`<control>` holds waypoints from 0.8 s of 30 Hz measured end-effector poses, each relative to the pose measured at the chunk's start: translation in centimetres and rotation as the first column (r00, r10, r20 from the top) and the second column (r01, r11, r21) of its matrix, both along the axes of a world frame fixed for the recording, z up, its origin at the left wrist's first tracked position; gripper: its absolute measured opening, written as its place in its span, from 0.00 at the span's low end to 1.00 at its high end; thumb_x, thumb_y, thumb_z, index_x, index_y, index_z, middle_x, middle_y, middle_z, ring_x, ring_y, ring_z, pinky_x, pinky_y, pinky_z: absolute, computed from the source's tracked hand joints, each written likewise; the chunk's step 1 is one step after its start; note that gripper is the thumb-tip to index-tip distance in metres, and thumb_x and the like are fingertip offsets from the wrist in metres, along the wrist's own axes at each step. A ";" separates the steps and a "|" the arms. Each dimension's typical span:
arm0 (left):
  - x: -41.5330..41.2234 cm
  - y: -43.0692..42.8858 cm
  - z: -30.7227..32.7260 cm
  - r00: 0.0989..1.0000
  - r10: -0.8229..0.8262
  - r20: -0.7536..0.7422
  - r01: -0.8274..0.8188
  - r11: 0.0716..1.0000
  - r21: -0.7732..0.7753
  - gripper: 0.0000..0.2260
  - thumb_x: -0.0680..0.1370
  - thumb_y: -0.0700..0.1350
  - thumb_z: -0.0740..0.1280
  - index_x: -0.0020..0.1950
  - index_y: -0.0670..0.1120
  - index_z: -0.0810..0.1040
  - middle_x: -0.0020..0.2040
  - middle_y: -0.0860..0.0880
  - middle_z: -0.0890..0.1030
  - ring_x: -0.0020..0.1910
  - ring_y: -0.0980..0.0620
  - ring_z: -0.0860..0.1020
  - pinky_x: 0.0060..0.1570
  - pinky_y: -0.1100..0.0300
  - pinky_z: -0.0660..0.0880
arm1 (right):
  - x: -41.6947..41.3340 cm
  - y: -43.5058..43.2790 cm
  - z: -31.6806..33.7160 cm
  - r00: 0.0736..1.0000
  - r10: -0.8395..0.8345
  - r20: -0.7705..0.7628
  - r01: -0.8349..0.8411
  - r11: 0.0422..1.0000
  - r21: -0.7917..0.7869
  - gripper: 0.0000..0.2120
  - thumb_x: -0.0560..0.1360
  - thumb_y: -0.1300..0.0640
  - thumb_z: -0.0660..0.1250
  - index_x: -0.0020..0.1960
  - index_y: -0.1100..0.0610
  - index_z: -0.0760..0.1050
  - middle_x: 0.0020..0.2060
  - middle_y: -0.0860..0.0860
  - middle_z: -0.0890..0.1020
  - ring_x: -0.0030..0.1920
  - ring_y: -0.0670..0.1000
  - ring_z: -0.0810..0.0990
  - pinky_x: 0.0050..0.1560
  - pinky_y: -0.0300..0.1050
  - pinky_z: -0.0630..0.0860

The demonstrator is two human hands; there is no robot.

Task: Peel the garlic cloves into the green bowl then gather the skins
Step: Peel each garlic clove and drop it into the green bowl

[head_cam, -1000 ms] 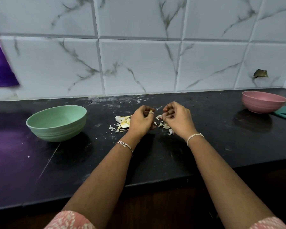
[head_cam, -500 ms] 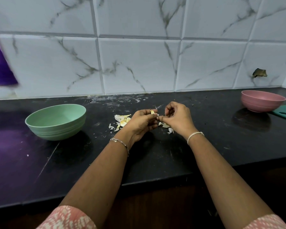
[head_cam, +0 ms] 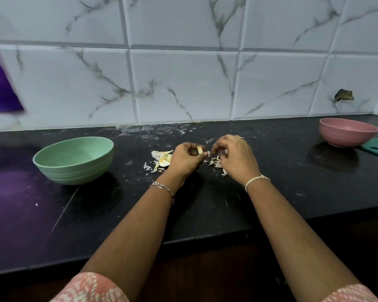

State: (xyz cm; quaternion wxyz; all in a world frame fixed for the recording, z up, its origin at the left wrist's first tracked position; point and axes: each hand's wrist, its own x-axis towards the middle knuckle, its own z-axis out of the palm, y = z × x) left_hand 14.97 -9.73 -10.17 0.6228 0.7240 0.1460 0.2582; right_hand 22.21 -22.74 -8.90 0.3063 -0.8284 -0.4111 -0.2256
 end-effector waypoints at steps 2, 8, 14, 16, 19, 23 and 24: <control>-0.1 -0.1 -0.1 1.000 -0.006 -0.003 0.006 1.000 0.024 0.10 0.73 0.39 0.74 0.52 0.41 0.78 0.34 0.48 0.79 0.31 0.55 0.77 0.35 0.62 0.75 | 0.1 0.1 -0.1 0.999 0.030 -0.036 -0.028 0.997 0.073 0.13 0.77 0.66 0.62 0.52 0.53 0.82 0.52 0.48 0.83 0.53 0.49 0.79 0.56 0.45 0.76; 0.1 0.0 -0.1 0.999 0.041 0.009 -0.042 0.992 0.116 0.16 0.71 0.37 0.76 0.56 0.44 0.76 0.37 0.46 0.82 0.33 0.53 0.80 0.40 0.57 0.80 | 0.2 0.8 -0.2 0.966 0.133 -0.223 -0.094 0.979 0.179 0.06 0.76 0.56 0.69 0.52 0.52 0.83 0.48 0.47 0.82 0.46 0.45 0.80 0.51 0.46 0.78; 0.0 0.0 0.0 0.998 0.060 0.001 -0.060 0.984 0.168 0.17 0.71 0.37 0.74 0.58 0.44 0.75 0.41 0.45 0.84 0.31 0.56 0.79 0.35 0.63 0.76 | 0.3 1.1 -0.3 0.948 0.174 -0.267 -0.141 0.980 0.137 0.04 0.72 0.53 0.74 0.46 0.47 0.84 0.47 0.46 0.81 0.49 0.45 0.79 0.50 0.43 0.75; 0.0 0.0 0.0 0.998 0.066 -0.003 -0.065 0.984 0.163 0.18 0.71 0.40 0.76 0.57 0.43 0.75 0.42 0.46 0.85 0.35 0.54 0.80 0.37 0.60 0.78 | 0.2 1.3 -0.1 0.938 0.213 -0.272 -0.160 0.966 0.205 0.05 0.73 0.57 0.73 0.43 0.47 0.81 0.44 0.46 0.82 0.47 0.45 0.80 0.47 0.40 0.75; 0.1 0.0 0.1 0.980 0.198 -0.026 -0.175 0.913 0.370 0.13 0.72 0.51 0.75 0.47 0.43 0.77 0.37 0.49 0.82 0.35 0.54 0.79 0.37 0.58 0.75 | 0.4 1.4 0.3 0.894 0.299 -0.334 -0.119 0.877 0.466 0.09 0.78 0.61 0.66 0.44 0.49 0.74 0.42 0.46 0.83 0.44 0.45 0.82 0.44 0.35 0.76; 0.1 0.1 0.0 0.954 0.284 -0.097 -0.144 0.716 0.683 0.14 0.81 0.49 0.64 0.39 0.42 0.75 0.38 0.45 0.80 0.39 0.47 0.78 0.39 0.55 0.71 | 1.1 0.9 0.4 0.860 0.337 -0.384 -0.031 0.785 0.619 0.08 0.80 0.60 0.64 0.44 0.49 0.75 0.37 0.46 0.84 0.41 0.47 0.83 0.47 0.43 0.77; 0.1 0.2 -0.1 0.957 0.265 -0.121 -0.102 0.692 0.714 0.11 0.81 0.45 0.63 0.42 0.40 0.77 0.43 0.43 0.81 0.45 0.44 0.79 0.44 0.55 0.73 | 1.0 0.8 0.4 0.860 0.324 -0.394 -0.027 0.800 0.599 0.07 0.79 0.58 0.65 0.44 0.48 0.78 0.37 0.46 0.84 0.41 0.47 0.83 0.47 0.42 0.77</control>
